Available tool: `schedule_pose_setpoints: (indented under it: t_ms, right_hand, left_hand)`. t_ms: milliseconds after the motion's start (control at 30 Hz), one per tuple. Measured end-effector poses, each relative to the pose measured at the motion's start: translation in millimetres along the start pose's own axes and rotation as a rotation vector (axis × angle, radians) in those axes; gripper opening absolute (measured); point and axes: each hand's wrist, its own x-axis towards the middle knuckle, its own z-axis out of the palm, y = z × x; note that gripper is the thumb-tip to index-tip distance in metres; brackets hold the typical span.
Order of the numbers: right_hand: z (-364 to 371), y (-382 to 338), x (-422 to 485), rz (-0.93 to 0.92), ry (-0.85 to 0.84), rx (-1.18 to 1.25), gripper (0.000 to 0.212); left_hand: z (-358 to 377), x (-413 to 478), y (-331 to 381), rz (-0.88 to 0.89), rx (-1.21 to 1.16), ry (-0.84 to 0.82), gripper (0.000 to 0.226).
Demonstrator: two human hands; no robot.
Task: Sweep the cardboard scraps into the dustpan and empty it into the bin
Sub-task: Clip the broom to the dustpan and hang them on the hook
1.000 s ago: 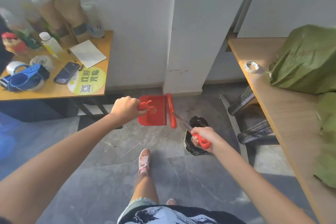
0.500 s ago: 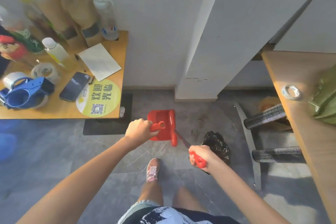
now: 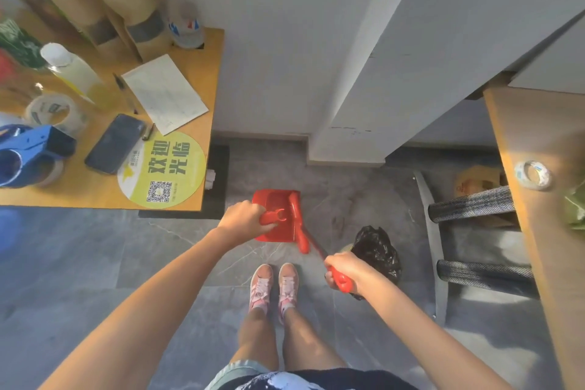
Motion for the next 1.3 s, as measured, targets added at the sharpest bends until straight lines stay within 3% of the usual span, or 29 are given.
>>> schedule_pose_setpoints:
  t_ms: [133, 300, 567, 633, 667, 733, 767, 867, 933, 1000, 1067, 1200, 1300]
  right_hand:
    - [-0.9, 4.6, 12.2, 0.055, -0.003, -0.131, 0.02]
    - [5.0, 14.4, 20.6, 0.068, -0.034, -0.15, 0.015]
    - [19.4, 2.1, 12.3, -0.002, -0.029, -0.106, 0.024]
    - [22.5, -0.6, 9.5, 0.011, -0.042, -0.121, 0.015]
    - [24.3, -2.2, 7.6, 0.027, -0.053, -0.126, 0.018]
    - [24.9, -5.6, 9.3, 0.052, -0.098, -0.143, 0.053]
    - [25.6, -10.0, 9.3, 0.053, -0.141, -0.117, 0.056]
    - [22.4, -27.3, 3.8, 0.074, -0.255, -0.07, 0.034]
    - [17.2, -35.4, 4.3, 0.067, -0.351, -0.037, 0.032]
    - [14.2, -39.7, 8.6, -0.018, -0.463, -0.052, 0.035]
    - [13.4, -41.4, 10.4, -0.178, -0.477, -0.232, 0.03]
    - [15.0, -42.9, 15.5, -0.569, -0.326, -0.821, 0.029]
    - [23.5, -59.8, 8.1, -0.762, -0.09, -0.742, 0.01]
  left_hand:
    - [23.9, 4.3, -12.5, -0.069, -0.003, -0.108, 0.04]
    - [30.0, 6.2, -40.6, -0.166, -0.017, -0.09, 0.035]
    - [20.9, 14.1, -34.1, -0.067, -0.104, -0.107, 0.039]
    - [16.1, 18.2, -29.3, -0.038, -0.083, -0.119, 0.04]
    - [15.1, 20.5, -28.1, -0.028, -0.077, -0.127, 0.04]
    - [15.4, 23.5, -27.6, -0.016, -0.089, -0.146, 0.039]
    - [16.3, 24.0, -28.1, -0.011, -0.091, -0.153, 0.037]
    - [22.6, 23.3, -30.3, 0.01, -0.025, -0.134, 0.033]
    - [25.6, 23.2, -29.1, 0.005, 0.031, -0.089, 0.034]
    - [25.2, 25.0, -26.0, -0.019, 0.051, -0.06, 0.033]
    - [22.6, 24.8, -22.0, -0.056, 0.029, -0.06, 0.03]
    - [24.3, 17.8, -16.9, -0.098, 0.033, -0.027, 0.032]
    - [31.2, 13.4, -12.9, -0.088, 0.063, 0.035, 0.038]
